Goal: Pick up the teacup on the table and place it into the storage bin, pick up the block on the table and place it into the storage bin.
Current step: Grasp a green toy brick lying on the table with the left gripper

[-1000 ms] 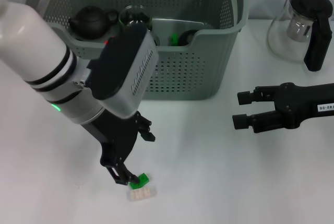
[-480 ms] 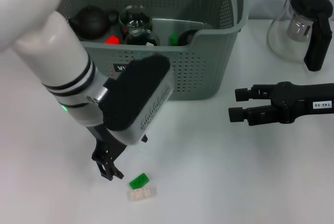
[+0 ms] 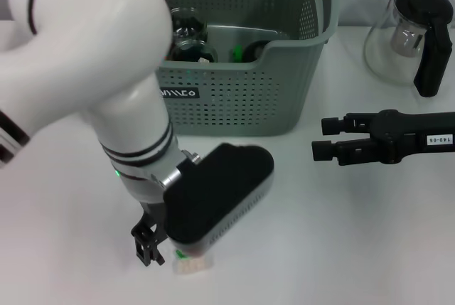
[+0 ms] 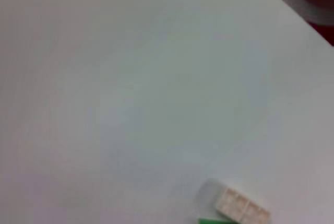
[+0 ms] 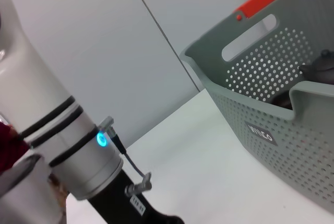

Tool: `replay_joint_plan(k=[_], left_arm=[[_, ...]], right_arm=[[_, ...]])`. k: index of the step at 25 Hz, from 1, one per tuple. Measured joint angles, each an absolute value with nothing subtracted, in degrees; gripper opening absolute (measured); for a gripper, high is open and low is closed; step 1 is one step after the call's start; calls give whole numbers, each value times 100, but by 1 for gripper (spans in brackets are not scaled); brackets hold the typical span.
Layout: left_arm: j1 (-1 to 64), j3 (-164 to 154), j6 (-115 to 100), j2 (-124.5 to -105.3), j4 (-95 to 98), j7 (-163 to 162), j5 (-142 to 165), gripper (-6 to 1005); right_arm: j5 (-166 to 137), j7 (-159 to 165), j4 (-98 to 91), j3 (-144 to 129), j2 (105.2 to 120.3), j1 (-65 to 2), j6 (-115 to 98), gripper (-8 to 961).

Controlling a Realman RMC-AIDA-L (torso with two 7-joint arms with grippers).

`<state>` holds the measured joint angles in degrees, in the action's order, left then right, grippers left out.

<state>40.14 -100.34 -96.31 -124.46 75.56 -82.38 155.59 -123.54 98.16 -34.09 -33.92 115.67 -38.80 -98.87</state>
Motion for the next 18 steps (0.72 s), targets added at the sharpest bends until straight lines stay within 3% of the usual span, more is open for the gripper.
replay_joint_plan(k=[18], left_arm=[[4301,-11122,-9335,-12454,7354,-8234,15496,878]], right_arm=[[-12286,9763,-3410,-3338,11575,-3844,-9892,938]])
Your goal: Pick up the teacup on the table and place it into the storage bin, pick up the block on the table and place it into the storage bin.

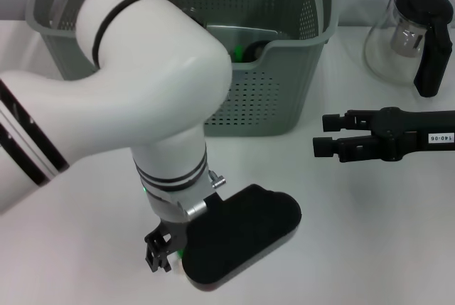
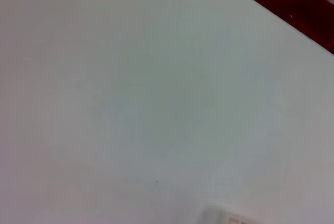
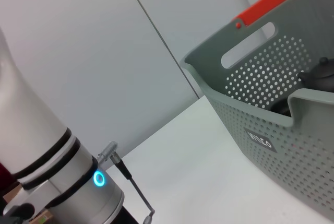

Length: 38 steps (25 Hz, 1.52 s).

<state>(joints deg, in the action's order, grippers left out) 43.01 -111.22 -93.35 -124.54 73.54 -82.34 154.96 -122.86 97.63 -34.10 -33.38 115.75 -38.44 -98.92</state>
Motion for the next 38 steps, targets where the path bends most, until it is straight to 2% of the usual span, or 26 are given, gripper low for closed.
replay_joint_plan(k=[21,27,32,38], left_arm=[[4534,-11361,-8987,-12459,6833,-8269,15519,851],[4564,-11343,-8949,-12471,6761,-8285,15523,666],[4583,-11348,-8939,-12472,6716,-8287,15526,425],[4594,-11362,-8860,-12472,6633,-8323,15529,424]], right_arm=[[-12287,9723,-3410,-3258,11575,-3753,-9931,938],[-12287,9698,-3410,-3260,11582,-3753,-9933,938],[-12287,9696,-3410,-3261,11584,-3753,-9934,938],[-12287,9694,-3410,-3261,11584,-3753,-9926,938]])
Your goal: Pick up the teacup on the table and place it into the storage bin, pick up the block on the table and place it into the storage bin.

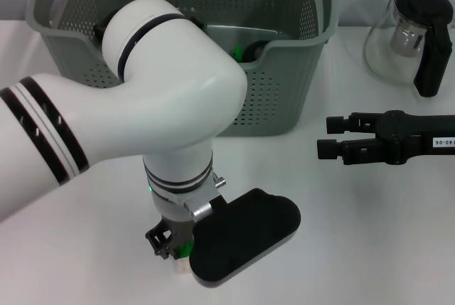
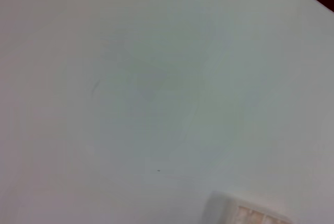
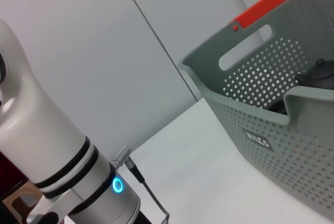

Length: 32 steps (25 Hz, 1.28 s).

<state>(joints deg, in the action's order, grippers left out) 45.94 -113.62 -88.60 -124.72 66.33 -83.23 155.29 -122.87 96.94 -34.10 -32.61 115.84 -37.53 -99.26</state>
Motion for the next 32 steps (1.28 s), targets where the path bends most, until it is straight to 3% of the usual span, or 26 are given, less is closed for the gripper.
replay_joint_plan(k=[11,23,32], left_arm=[[4650,-10085,-9576,-12453,7463,-8574,15485,422],[4708,-4932,-9986,-12391,8014,-9279,14036,440],[4796,-4307,-7804,-11908,6605,-10579,13766,454]], right_arm=[[-12287,9678,-3452,-3261,11577,-3753,-9932,938],[-12287,9455,-3474,-3267,11463,-3773,-10103,938],[-12295,9263,-3480,-3320,11434,-3847,-10215,938]])
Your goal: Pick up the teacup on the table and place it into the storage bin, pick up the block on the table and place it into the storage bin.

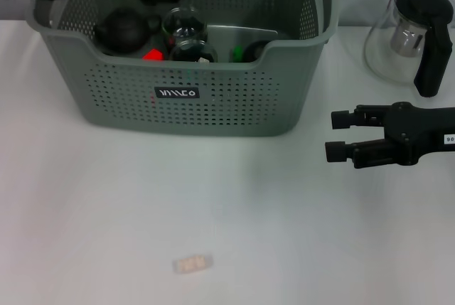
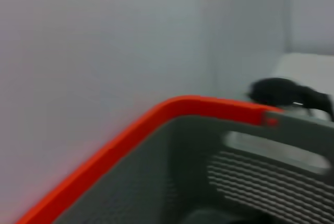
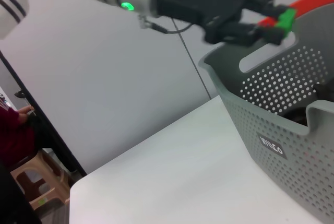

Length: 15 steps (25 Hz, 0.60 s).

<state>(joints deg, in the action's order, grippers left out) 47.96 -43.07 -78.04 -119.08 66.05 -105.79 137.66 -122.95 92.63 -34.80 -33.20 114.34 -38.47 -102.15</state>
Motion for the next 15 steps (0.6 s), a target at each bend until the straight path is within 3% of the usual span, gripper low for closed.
replay_joint_plan(k=[11,15], left_arm=[[4833,-4406,-6507,-11840,6122,-11287,13843,471],[4795,-4424,-6330,-11821,6150,-11382,13938,651]], right_arm=[[-12337,9210,-3491,-3336,11415,-3800,-10300,938],[-12340,9179,-3491,-3340,11398,-3781,-10309,938]])
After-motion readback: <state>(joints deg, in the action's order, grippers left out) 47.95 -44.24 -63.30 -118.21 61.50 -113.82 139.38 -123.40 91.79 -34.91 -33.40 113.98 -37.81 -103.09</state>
